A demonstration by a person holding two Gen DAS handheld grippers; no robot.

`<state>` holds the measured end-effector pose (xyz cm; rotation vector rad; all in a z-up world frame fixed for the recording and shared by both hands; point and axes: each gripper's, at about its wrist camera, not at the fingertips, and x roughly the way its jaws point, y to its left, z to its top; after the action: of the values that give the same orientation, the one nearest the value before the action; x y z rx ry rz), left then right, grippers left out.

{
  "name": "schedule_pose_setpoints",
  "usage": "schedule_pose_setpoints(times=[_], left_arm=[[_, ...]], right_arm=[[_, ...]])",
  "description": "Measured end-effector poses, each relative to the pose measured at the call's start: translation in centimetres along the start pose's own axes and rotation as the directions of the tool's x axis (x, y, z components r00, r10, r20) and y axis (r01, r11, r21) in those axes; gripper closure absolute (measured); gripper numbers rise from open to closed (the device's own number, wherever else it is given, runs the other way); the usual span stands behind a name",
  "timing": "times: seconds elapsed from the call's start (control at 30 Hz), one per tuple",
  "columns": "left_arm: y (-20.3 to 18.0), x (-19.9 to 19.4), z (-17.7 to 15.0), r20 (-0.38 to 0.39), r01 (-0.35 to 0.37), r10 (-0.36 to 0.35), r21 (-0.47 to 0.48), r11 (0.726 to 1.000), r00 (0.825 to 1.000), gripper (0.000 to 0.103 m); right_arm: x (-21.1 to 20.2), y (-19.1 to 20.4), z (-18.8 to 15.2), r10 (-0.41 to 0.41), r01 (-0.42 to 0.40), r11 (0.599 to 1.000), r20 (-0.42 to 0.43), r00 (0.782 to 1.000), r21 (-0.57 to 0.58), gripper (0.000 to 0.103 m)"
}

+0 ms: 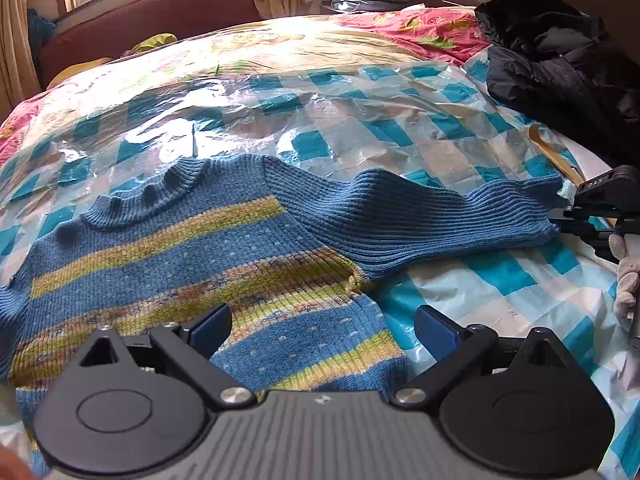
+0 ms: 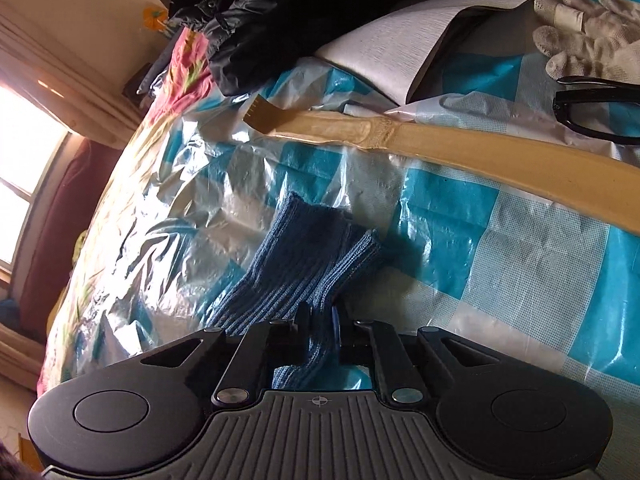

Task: Fold small clothes
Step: 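Grasp the sweater's sleeve cuff with the right gripper and lift it, then carry the held sleeve across the sweater body and lay it down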

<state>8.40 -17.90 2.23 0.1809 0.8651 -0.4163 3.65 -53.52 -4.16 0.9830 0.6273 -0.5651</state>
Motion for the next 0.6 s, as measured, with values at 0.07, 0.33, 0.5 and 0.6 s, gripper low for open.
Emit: schedule_pose_setpoints(times=[0.07, 0.33, 0.5, 0.6], left_arm=[[1.0, -0.3, -0.4, -0.001, -0.008, 0.008, -0.015, 1.000, 1.000, 0.001], [6.2, -1.9, -2.6, 0.003, -0.060, 0.061, -0.104, 0.993, 0.998, 0.001], [10.7, -3.6, -4.6, 0.019, -0.112, 0.117, -0.183, 0.977, 0.993, 0.001], [13.2, -4.2, -5.8, 0.019, -0.144, 0.152, -0.222, 0.964, 0.988, 0.001]], right_arm=[[-1.2, 1.0, -0.2, 0.027, -0.027, 0.999, 0.028, 0.999, -0.027, 0.094], [-5.8, 9.7, -2.4, 0.233, -0.220, 0.953, 0.038, 0.972, -0.210, 0.094], [-6.5, 18.2, -8.0, 0.346, -0.350, 0.849, -0.086, 0.934, -0.396, 0.094], [-6.2, 22.9, -13.3, 0.373, -0.421, 0.754, -0.200, 0.906, -0.504, 0.094]])
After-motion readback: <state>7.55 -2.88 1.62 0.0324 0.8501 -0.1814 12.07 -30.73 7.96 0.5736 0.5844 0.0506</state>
